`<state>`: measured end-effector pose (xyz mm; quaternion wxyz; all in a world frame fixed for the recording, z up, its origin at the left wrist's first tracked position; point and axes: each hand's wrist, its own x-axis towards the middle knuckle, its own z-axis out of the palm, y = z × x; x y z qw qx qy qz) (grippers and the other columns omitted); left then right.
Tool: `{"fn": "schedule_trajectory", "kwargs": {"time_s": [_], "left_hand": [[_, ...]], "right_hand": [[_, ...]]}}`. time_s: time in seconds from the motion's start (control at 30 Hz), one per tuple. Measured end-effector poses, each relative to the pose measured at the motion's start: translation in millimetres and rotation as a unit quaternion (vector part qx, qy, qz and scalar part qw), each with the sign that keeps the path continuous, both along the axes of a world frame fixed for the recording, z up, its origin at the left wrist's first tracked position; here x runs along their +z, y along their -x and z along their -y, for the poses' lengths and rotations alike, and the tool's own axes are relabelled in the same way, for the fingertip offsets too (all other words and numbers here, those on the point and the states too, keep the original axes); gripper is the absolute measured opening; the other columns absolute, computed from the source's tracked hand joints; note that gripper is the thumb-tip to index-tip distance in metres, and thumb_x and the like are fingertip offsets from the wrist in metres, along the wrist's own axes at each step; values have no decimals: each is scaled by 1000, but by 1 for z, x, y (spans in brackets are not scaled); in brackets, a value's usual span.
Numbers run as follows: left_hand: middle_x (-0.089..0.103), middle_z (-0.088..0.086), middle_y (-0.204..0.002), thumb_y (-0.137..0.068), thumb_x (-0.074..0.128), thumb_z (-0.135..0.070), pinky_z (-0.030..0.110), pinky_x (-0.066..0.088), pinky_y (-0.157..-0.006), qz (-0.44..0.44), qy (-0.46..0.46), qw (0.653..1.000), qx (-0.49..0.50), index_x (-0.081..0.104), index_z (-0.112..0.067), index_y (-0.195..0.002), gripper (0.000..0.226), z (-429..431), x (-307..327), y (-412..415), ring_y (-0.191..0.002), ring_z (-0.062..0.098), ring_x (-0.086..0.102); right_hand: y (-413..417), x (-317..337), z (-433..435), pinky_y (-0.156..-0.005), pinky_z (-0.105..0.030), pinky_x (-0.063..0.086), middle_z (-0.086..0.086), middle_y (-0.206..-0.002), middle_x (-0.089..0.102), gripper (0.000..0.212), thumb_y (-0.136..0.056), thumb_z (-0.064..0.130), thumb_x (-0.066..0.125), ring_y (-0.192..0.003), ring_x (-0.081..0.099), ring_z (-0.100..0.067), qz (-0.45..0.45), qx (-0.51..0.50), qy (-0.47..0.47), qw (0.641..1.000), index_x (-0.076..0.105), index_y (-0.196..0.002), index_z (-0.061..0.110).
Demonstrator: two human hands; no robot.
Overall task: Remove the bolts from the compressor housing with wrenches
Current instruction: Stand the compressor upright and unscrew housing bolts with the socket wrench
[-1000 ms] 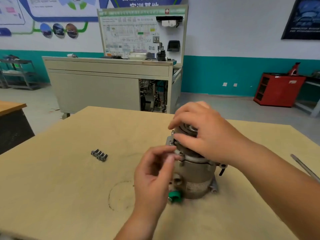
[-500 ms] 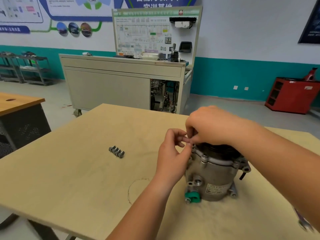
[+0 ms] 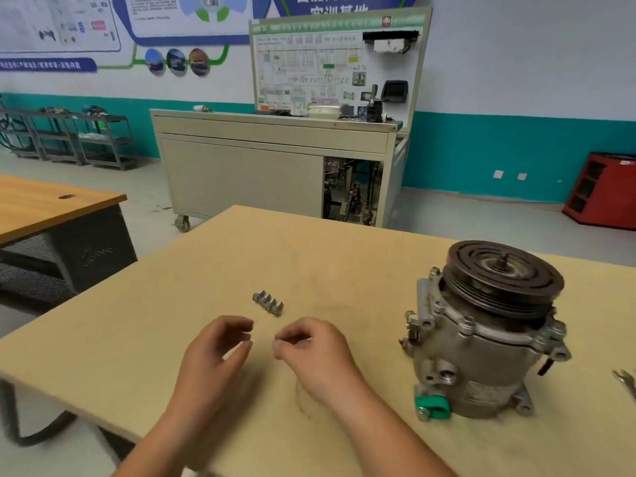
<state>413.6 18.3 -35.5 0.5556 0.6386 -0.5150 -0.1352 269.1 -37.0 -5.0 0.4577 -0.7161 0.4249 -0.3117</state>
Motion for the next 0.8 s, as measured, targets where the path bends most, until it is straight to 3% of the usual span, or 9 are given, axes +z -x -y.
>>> {"fn": "schedule_trajectory", "kwargs": {"time_s": [0.1,0.17,0.23,0.3,0.4,0.57,0.7,0.8], "left_hand": [[69,-2,-91,-83,66,5,7,46,-68,67,-102,993,2,64,-24,-87,29,2,-11,-48,-81,6,65],[69,-4,-92,-86,64,1,6,44,-70,94,-124,988,4,64,-24,-91,25,10,-15,-63,-86,8,65],[69,-3,-95,-88,58,3,6,42,-74,114,-126,985,8,65,-20,-102,27,20,-20,-67,-93,13,64],[69,2,-102,-89,53,6,16,43,-81,147,-126,981,15,66,-11,-111,31,33,-23,-66,-99,18,62],[66,6,-110,-87,49,9,18,35,-80,176,-112,977,31,65,-7,-115,36,44,-25,-65,-104,20,58],[65,5,-113,-86,47,9,14,32,-77,181,-107,977,23,63,-10,-118,41,50,-30,-68,-103,18,57],[59,7,-117,-85,44,12,6,33,-76,152,-111,982,21,58,-7,-123,46,49,-31,-70,-95,13,54],[56,6,-120,-84,41,15,8,34,-77,121,-100,987,28,55,-9,-123,48,45,-28,-68,-96,12,54]], "right_hand": [[-38,-30,17,-69,-12,43,-3,-100,65,10,-83,13,63,-79,62,-10,-29,-34,43,998,68,-89,18],[-63,-38,29,-74,-14,44,-5,-108,62,14,-86,13,60,-88,63,-14,-65,-20,84,994,68,-97,14],[-86,-44,37,-80,-24,44,-3,-111,60,16,-89,20,57,-97,61,-19,-138,-10,140,980,66,-102,18],[-104,-47,46,-79,-30,43,-1,-111,62,18,-90,26,54,-103,58,-22,-212,-14,197,957,63,-104,22],[-121,-48,58,-74,-32,40,-4,-109,63,18,-90,27,53,-104,57,-26,-251,-24,226,941,60,-104,18],[-126,-50,68,-72,-31,40,-7,-107,64,20,-88,24,54,-102,58,-27,-258,-30,228,939,60,-105,16],[-119,-49,67,-75,-28,42,-4,-107,66,27,-85,23,55,-102,57,-22,-195,-19,197,961,59,-109,14],[-107,-42,60,-78,-26,40,-4,-107,64,24,-86,22,54,-102,56,-20,-170,-12,194,966,59,-107,12]]}}
